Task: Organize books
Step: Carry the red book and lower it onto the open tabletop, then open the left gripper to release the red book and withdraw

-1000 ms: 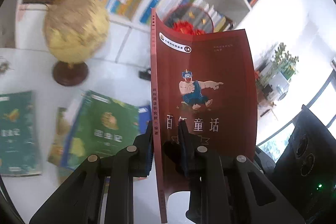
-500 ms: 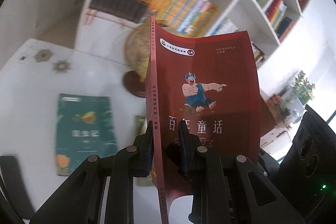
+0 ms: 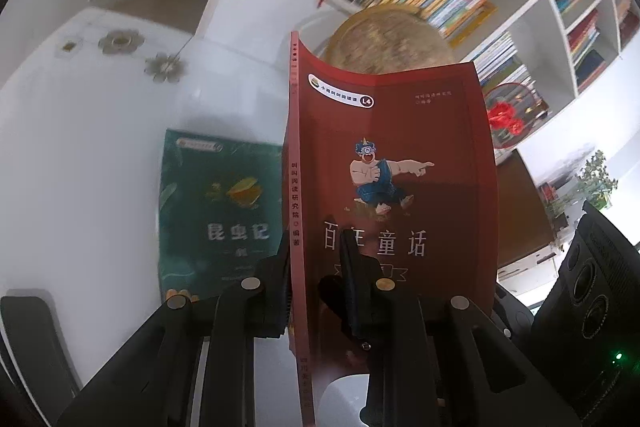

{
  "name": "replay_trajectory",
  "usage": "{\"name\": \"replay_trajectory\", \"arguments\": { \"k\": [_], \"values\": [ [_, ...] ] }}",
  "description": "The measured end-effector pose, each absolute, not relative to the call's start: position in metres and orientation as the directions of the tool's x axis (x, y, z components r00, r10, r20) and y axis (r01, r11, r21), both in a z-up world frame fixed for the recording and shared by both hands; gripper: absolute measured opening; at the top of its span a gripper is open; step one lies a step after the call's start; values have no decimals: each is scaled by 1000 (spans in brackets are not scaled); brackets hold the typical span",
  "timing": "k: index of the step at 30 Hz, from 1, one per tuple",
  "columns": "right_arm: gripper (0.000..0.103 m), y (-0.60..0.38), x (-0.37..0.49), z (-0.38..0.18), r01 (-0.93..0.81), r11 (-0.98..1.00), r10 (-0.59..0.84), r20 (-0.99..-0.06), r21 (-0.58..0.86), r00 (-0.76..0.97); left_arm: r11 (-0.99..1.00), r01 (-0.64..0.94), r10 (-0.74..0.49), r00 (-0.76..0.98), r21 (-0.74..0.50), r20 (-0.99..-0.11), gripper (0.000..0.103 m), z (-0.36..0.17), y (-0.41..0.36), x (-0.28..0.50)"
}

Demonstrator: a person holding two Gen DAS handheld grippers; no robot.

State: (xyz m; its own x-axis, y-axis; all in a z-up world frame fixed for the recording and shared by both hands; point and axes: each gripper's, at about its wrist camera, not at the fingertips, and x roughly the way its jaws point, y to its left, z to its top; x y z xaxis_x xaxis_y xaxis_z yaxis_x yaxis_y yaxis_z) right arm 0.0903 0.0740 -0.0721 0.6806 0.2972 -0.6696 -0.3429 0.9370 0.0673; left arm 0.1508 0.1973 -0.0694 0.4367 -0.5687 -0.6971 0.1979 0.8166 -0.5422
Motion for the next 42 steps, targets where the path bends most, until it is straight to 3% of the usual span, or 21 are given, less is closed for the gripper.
{"name": "replay_trajectory", "arguments": {
  "k": [28, 35, 38, 42],
  "values": [
    [53, 113, 174, -182, -419, 886, 387, -812, 197, 437, 855, 48, -497, 358, -516, -790, 20, -164, 236, 176],
    [53, 96, 185, -188, -373, 903, 376, -811, 213, 448, 906, 5, -395, 367, -423, -842, 26, -164, 239, 169],
    [53, 89, 189, -187, -351, 914, 354, -818, 201, 453, 948, -11, -289, 384, -317, -877, 27, -158, 235, 163],
    [55, 78, 184, -176, -315, 928, 335, -814, 199, 475, 963, -3, -245, 419, -271, -874, 27, -141, 232, 152]
  ]
}}
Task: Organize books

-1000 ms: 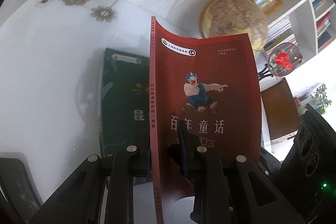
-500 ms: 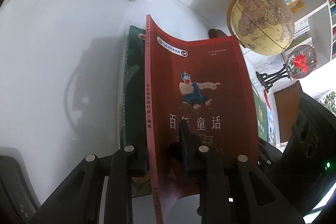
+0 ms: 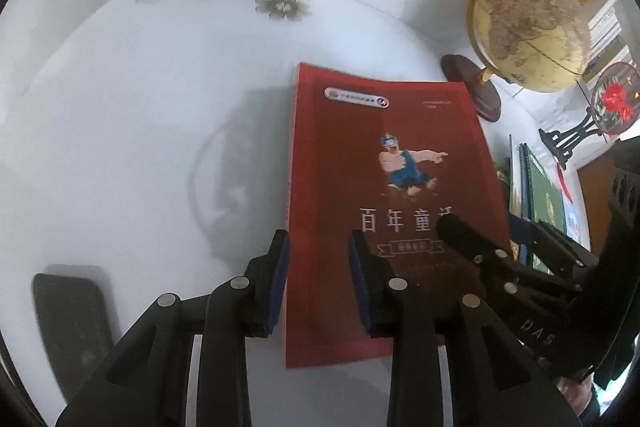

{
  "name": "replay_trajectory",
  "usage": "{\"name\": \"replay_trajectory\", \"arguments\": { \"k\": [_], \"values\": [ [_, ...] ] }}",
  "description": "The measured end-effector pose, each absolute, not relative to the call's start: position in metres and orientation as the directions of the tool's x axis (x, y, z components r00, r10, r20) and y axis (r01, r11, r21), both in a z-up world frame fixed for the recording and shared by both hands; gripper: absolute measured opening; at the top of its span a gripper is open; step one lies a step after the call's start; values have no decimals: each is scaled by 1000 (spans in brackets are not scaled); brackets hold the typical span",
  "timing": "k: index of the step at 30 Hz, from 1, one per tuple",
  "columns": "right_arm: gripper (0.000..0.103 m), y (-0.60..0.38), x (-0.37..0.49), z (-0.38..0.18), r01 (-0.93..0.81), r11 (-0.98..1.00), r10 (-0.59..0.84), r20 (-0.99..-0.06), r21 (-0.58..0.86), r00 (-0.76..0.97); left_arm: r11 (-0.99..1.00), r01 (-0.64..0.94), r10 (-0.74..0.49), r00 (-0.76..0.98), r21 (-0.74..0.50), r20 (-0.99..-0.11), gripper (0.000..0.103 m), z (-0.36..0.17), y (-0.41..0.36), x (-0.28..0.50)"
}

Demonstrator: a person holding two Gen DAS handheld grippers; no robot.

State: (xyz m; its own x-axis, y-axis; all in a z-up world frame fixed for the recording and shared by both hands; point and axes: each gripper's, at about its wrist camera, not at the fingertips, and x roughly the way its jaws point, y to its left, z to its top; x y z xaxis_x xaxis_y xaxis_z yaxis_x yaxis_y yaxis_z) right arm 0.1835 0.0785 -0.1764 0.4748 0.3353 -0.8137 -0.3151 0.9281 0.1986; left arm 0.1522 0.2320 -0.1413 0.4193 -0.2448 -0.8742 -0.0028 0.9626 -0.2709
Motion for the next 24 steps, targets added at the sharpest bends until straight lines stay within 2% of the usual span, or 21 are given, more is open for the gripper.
{"name": "replay_trajectory", "arguments": {
  "k": [6, 17, 24],
  "values": [
    [55, 57, 161, -148, -266, 939, 329, -786, 216, 523, 981, 54, -190, 489, -188, -851, 27, -107, 213, 136],
    [55, 29, 114, -92, -239, 945, 324, -728, 223, 604, 966, 156, -258, 523, -206, -812, 27, -61, 164, 111],
    [55, -22, 80, -50, -175, 958, 286, -689, 229, 666, 948, 263, -301, 547, -180, -781, 27, -23, 118, 89]
  ]
}}
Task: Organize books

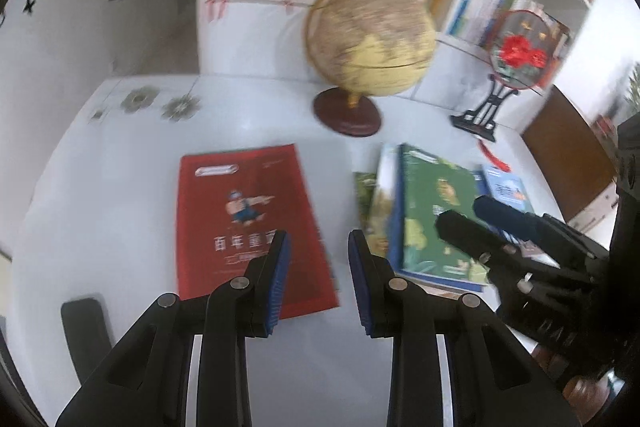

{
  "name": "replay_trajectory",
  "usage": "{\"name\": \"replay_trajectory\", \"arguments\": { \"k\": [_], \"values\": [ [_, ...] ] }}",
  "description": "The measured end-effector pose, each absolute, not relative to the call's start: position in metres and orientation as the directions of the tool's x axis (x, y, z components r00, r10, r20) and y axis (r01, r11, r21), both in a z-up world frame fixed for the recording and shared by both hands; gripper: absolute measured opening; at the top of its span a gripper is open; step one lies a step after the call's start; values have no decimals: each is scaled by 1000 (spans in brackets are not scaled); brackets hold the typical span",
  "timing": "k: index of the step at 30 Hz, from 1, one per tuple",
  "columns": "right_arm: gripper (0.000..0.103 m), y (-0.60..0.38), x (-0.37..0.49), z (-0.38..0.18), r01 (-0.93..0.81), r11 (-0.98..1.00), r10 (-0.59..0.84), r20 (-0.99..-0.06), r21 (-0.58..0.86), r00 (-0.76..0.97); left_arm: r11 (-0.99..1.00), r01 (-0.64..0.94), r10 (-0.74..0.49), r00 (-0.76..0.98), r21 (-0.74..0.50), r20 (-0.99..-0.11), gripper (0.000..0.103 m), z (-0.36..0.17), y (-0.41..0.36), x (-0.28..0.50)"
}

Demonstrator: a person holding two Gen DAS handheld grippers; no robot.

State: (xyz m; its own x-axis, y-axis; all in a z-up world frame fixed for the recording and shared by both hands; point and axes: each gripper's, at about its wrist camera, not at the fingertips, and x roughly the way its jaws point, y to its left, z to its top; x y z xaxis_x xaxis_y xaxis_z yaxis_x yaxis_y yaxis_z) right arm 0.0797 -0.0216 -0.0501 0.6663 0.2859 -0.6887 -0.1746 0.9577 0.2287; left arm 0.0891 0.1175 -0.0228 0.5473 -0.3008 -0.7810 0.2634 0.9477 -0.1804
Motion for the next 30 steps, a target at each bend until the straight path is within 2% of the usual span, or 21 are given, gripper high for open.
{"name": "replay_trajectory", "arguments": {
  "k": [16, 22, 26, 30],
  "values": [
    [55, -220, 1, 11, 114, 958, 82, -632, 263, 771, 910, 358, -383, 539, -207, -750, 27, 27, 4, 77],
    [55, -298, -23, 31, 210, 944, -13, -607, 254, 795, 853, 458, -487, 525, -251, -698, 31, 59, -69, 85],
    [56, -341, -34, 38, 253, 933, -55, -595, 255, 802, 823, 500, -526, 492, -269, -694, 31, 58, -120, 90],
    [56, -382, -33, 25, 282, 917, -45, -629, 283, 776, 812, 514, -527, 441, -277, -727, 31, 42, -159, 92]
  ]
}}
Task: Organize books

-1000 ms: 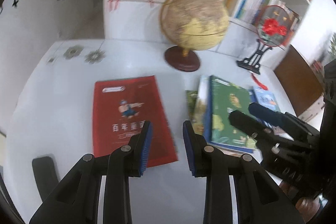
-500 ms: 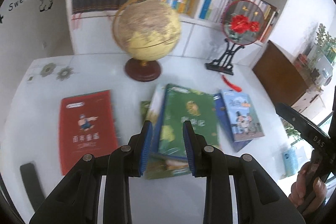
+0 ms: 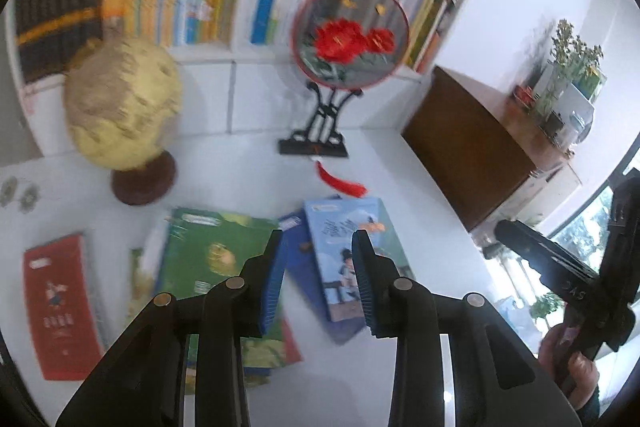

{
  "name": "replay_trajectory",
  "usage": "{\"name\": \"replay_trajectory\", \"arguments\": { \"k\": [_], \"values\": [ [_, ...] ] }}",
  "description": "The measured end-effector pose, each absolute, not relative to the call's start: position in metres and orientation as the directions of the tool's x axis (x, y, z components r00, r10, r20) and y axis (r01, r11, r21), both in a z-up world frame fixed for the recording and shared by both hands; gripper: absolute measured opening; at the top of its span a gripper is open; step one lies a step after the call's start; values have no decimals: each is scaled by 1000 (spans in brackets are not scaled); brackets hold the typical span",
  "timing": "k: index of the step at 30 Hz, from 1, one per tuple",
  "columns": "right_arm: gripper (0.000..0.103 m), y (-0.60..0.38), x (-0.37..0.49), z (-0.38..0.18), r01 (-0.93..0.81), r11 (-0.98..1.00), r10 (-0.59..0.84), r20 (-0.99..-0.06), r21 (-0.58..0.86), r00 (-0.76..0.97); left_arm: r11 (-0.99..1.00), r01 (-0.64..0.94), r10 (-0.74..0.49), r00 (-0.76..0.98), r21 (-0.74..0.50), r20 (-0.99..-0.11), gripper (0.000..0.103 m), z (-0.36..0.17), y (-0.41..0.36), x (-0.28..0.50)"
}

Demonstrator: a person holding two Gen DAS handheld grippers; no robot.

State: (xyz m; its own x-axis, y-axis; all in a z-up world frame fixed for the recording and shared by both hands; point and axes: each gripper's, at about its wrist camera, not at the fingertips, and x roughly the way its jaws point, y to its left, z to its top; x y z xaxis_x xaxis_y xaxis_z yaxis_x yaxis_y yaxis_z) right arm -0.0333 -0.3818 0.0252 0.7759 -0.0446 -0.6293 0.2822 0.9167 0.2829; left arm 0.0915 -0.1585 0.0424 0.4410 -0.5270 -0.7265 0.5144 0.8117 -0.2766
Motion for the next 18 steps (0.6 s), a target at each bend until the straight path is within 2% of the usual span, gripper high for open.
{"name": "replay_trajectory", "arguments": {
  "k": [3, 7, 12, 18],
  "values": [
    [56, -396, -28, 13, 287, 921, -49, -652, 263, 756, 788, 551, -524, 367, -274, -769, 31, 18, -189, 96],
    [57, -425, -8, -32, 316, 901, -8, -718, 296, 696, 787, 534, -501, 265, -307, -824, 31, -30, -218, 108],
    [57, -449, 7, -96, 344, 880, 46, -780, 327, 624, 829, 477, -438, 227, -292, -870, 31, -86, -238, 119],
    [57, -465, 22, -143, 345, 877, 86, -815, 335, 574, 859, 458, -357, 214, -230, -909, 31, -132, -263, 127]
  ]
}}
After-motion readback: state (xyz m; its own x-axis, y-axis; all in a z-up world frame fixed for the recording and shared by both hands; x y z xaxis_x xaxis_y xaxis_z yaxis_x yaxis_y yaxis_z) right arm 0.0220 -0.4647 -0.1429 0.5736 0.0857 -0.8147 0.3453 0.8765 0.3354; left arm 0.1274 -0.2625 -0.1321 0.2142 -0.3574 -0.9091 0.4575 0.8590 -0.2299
